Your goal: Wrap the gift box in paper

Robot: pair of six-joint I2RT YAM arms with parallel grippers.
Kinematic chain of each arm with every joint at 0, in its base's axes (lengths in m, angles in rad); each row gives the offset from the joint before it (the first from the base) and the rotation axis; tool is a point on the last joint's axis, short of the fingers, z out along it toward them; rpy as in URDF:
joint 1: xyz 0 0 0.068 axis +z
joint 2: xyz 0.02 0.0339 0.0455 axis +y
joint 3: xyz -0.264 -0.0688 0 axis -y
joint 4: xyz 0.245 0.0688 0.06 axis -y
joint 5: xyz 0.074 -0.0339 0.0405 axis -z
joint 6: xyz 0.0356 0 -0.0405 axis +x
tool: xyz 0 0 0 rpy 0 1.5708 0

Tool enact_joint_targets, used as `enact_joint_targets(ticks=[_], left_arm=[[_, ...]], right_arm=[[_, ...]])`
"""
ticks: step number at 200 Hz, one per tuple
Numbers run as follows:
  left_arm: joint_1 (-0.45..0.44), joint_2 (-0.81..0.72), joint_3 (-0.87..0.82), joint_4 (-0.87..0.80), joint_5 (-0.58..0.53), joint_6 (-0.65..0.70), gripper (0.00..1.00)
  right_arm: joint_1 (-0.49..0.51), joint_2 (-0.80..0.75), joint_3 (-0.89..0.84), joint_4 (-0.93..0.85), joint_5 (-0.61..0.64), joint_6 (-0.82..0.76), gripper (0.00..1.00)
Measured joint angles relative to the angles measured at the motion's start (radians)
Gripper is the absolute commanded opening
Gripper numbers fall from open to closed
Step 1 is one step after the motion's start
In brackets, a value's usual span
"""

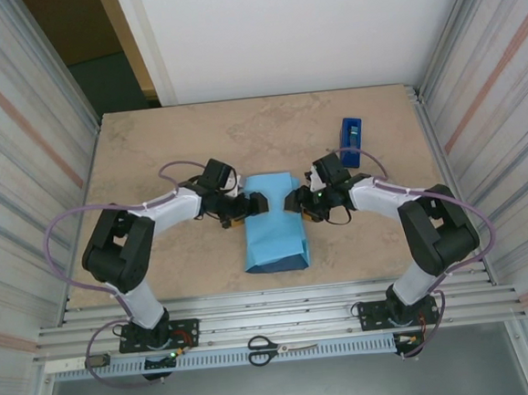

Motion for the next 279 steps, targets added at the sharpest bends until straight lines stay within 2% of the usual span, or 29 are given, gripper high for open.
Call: enact_joint_targets(ticks=[89,119,159,179,216,258,279], left_arm=[[-0.008,-0.025,-0.032,0.005,-0.016,0.025,0.91],[-0.015,-0.034,-0.033,0.002,-0.042,0.026,0.93],[-0.028,-0.121,-0.016,-0.120,-0.119,0.043,0.93],[-0.028,-0.194,0.030,-0.150,-0.134,0.054,0.83],[-0.037,-0.256,0.092,-0.095,-0.066,0.052,0.48],[-0.092,-0.134,0.136,-0.070,0.002,0.033,0.30],[-0.113,-0.074,0.146,-0.070,0.008,0.016,0.29]], right_arm=[[0.003,0.002,0.005,-0.007,0.006,-0.001,0.53],[0.009,0.004,0.016,-0.027,0.023,-0.004,0.53],[0.013,0.004,0.021,-0.035,0.031,-0.005,0.53],[0.013,0.006,0.026,-0.041,0.031,-0.005,0.53],[0.013,0.008,0.027,-0.043,0.031,-0.006,0.53],[0.013,0.008,0.027,-0.043,0.031,-0.006,0.53],[0.013,0.008,0.027,-0.043,0.031,-0.005,0.53]])
